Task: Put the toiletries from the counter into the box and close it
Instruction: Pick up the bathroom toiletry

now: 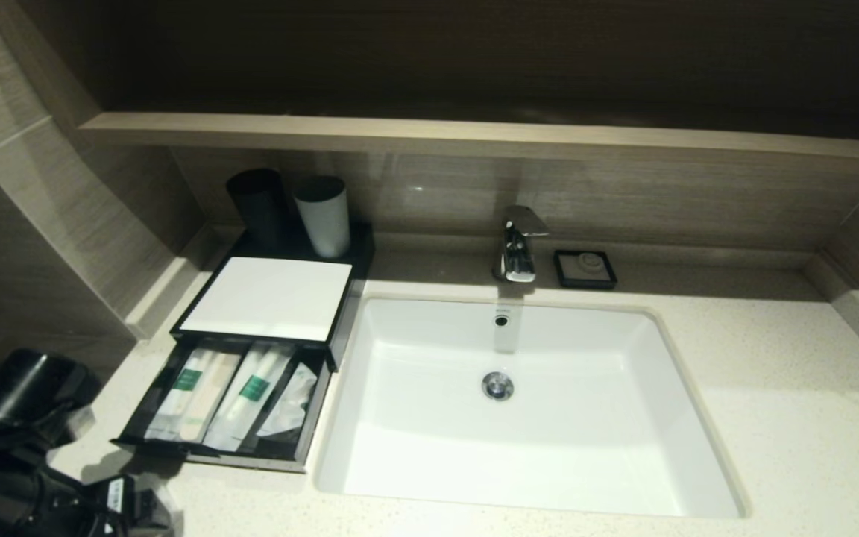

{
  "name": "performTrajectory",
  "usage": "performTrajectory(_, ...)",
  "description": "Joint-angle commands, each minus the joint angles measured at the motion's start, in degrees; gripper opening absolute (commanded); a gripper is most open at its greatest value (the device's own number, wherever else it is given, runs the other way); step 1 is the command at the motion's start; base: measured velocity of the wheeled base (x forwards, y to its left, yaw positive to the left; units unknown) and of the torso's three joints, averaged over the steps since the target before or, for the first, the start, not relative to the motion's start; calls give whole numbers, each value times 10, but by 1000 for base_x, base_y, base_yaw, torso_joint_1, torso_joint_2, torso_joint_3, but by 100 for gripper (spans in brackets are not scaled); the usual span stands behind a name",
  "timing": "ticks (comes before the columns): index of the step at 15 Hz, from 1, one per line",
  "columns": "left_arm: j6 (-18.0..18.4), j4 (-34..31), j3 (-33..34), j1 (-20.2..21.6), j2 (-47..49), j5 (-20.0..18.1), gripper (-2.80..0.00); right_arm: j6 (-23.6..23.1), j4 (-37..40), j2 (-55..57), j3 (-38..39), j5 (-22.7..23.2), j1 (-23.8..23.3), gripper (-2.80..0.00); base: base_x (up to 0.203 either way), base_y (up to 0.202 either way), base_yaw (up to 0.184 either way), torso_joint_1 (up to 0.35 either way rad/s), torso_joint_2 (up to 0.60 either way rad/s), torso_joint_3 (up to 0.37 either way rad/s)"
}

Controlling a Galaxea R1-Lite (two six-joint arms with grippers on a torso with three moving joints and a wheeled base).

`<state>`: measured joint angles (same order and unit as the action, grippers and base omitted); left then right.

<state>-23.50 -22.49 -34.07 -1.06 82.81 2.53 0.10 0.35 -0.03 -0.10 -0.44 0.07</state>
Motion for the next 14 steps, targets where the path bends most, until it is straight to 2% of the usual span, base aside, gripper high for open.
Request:
performTrajectory(1,-1,10,8,9,9,0,0,0,0,0,0,0,0,-280,0,0,0,0,0,0)
performTrajectory(5,-1,11,5,9,8,0,0,0,0,0,0,0,0,-280,0,0,0,0,0,0)
performTrajectory(6,-1,11,4,9,8,0,-280,0,0,0,0,0,0,-280,0,0,0,0,0,0)
performTrajectory(14,-1,10,9,9,5,0,-280,0,0,0,0,0,0,-280,0,0,0,0,0,0)
